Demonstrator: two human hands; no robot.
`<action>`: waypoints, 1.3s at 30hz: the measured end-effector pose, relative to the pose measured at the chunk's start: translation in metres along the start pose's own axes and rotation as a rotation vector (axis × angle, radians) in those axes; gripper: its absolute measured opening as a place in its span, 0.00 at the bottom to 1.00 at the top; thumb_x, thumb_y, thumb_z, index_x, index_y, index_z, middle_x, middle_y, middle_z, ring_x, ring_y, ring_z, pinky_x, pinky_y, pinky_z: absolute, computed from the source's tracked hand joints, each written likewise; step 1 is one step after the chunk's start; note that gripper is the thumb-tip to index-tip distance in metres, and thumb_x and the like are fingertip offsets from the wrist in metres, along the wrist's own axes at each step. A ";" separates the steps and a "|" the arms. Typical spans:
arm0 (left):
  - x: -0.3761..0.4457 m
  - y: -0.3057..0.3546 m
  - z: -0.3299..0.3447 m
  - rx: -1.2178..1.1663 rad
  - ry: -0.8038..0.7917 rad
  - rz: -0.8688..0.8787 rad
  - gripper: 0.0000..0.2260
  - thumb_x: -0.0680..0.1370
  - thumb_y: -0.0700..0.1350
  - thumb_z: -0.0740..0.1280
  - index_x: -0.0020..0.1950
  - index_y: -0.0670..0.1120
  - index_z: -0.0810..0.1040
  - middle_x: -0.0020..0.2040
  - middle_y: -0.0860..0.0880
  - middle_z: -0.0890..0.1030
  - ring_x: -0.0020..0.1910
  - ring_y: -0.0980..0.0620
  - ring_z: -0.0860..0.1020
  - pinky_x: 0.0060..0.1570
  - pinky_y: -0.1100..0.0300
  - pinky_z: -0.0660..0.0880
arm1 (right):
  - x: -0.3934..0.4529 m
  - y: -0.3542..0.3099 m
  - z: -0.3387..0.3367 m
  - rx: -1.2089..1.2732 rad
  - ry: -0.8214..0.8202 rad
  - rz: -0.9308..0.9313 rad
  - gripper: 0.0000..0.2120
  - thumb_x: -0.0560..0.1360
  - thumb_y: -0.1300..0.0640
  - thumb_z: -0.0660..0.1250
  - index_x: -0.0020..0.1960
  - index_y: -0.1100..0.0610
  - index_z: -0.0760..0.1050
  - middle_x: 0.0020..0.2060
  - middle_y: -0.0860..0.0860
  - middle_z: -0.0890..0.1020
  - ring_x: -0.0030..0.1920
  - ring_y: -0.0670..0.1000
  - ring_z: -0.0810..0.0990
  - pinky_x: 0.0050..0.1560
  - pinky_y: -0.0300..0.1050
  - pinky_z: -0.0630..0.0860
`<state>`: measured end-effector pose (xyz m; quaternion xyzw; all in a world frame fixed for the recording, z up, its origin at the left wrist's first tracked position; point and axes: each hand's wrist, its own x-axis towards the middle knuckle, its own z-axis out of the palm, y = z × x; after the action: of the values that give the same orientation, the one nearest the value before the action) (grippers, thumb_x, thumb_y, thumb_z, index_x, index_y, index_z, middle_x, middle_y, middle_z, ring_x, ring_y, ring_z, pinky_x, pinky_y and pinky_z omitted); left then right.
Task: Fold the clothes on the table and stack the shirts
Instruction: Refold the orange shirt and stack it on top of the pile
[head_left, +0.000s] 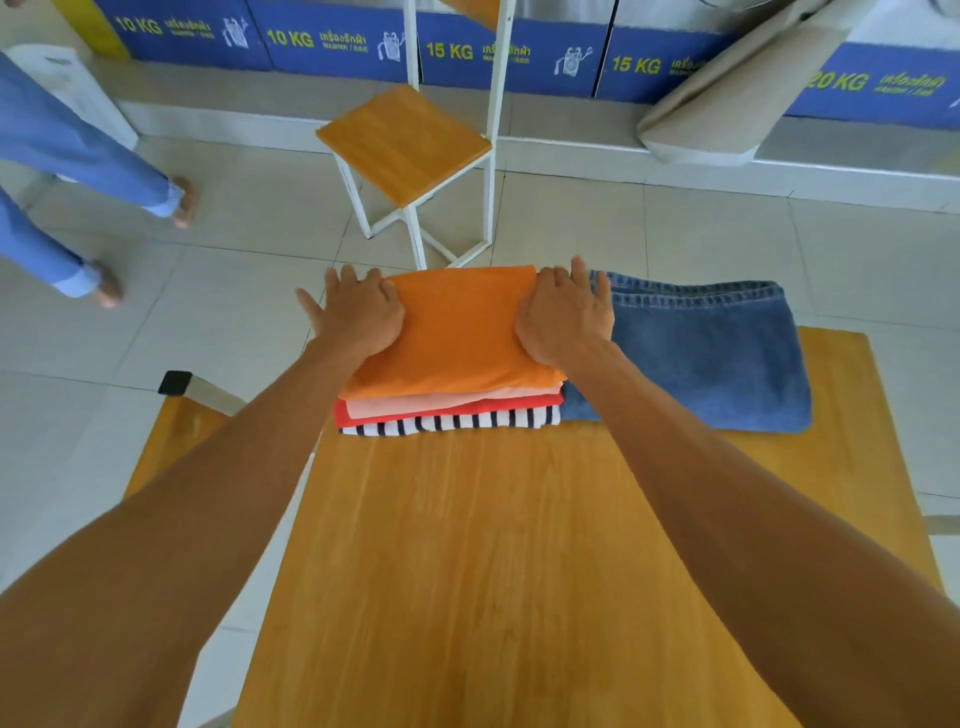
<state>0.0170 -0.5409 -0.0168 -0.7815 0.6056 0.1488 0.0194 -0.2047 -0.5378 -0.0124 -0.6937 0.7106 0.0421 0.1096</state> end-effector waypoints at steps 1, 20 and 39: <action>-0.001 0.007 -0.002 0.015 0.069 0.024 0.24 0.83 0.54 0.44 0.77 0.48 0.59 0.79 0.43 0.56 0.78 0.43 0.49 0.73 0.35 0.41 | 0.001 -0.008 -0.002 0.019 0.062 -0.017 0.25 0.83 0.52 0.47 0.78 0.60 0.58 0.78 0.55 0.61 0.80 0.56 0.49 0.78 0.60 0.46; -0.020 -0.027 0.020 -0.193 -0.045 -0.032 0.26 0.82 0.59 0.41 0.79 0.54 0.45 0.76 0.43 0.62 0.74 0.38 0.62 0.71 0.35 0.55 | -0.010 -0.018 0.020 0.127 -0.053 -0.145 0.35 0.81 0.37 0.42 0.81 0.57 0.44 0.81 0.53 0.47 0.80 0.57 0.45 0.78 0.61 0.46; -0.073 -0.060 -0.009 -0.298 -0.082 -0.088 0.21 0.84 0.51 0.46 0.57 0.41 0.75 0.52 0.43 0.78 0.48 0.46 0.75 0.50 0.53 0.69 | -0.090 0.004 -0.010 0.311 -0.016 -0.027 0.25 0.84 0.50 0.45 0.77 0.61 0.60 0.78 0.56 0.61 0.80 0.57 0.52 0.76 0.59 0.57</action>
<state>0.0595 -0.4583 0.0019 -0.7947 0.5407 0.2678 -0.0658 -0.2080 -0.4517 0.0161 -0.6774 0.6983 -0.0645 0.2220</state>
